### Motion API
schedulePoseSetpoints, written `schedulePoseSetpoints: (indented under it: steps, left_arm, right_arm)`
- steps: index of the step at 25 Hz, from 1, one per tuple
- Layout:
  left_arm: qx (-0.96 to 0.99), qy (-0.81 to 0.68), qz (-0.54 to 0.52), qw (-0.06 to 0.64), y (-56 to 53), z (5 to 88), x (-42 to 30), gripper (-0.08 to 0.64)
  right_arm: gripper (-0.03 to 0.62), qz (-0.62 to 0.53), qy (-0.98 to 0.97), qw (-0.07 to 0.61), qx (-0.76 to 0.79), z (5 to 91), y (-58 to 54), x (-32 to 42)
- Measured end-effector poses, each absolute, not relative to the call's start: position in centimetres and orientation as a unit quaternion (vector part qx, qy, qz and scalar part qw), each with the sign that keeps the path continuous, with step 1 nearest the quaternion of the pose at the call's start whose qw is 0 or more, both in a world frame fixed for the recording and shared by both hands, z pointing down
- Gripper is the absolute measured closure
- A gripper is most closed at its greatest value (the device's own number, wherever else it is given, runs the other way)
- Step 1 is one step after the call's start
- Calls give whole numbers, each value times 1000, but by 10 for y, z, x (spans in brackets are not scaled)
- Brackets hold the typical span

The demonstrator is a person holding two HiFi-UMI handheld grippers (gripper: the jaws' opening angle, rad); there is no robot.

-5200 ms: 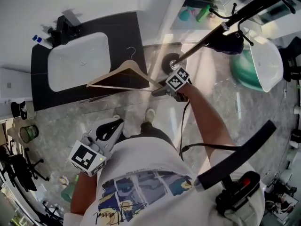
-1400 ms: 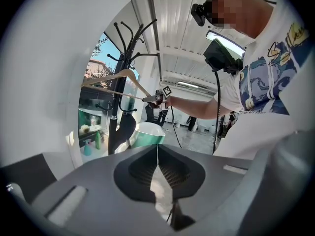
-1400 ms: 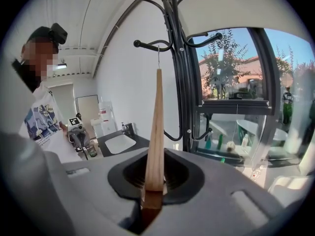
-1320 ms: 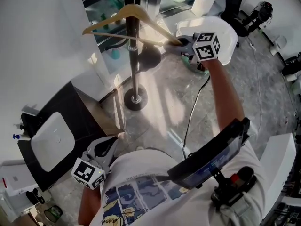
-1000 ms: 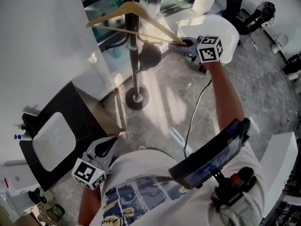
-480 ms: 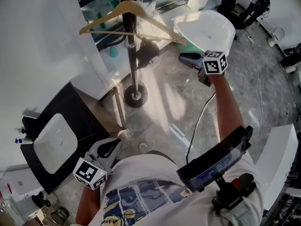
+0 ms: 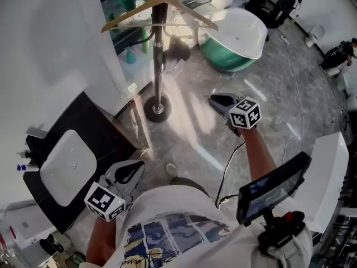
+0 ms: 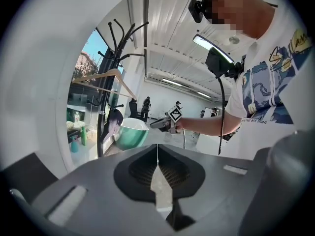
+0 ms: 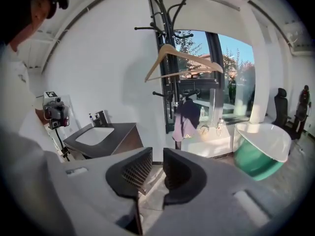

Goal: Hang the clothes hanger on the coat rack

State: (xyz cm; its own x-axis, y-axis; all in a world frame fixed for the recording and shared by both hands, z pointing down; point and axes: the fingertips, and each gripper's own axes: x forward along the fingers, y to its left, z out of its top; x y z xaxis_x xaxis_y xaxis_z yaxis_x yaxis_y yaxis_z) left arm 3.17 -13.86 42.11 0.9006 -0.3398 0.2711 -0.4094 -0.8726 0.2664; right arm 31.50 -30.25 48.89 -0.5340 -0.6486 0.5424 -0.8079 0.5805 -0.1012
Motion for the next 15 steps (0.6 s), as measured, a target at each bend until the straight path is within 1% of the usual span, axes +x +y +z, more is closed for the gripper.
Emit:
schedulePoseSetpoints:
  steps: [2,4,5,11,15]
  left_arm:
    - [962,-193,106,160,-128,419,17,551]
    - [963,-191,103,158,-119,417,4,551]
    - [964,-190,102,156,-114,415,-2,551]
    - [969,-177,88,150,-89,405,-33,551]
    - [974,-156,90,138,-68,398,-48,551]
  right_arm:
    - [536,168,-857,233,428,490,-273,281]
    - [578,162,-857,232,430,487,-244,246]
    - [588,158,-858,230,430,485,-231,229]
    - [590,121,-877,208,416,460,-167,125]
    - [591,102,-885,194,410,447,-125,75]
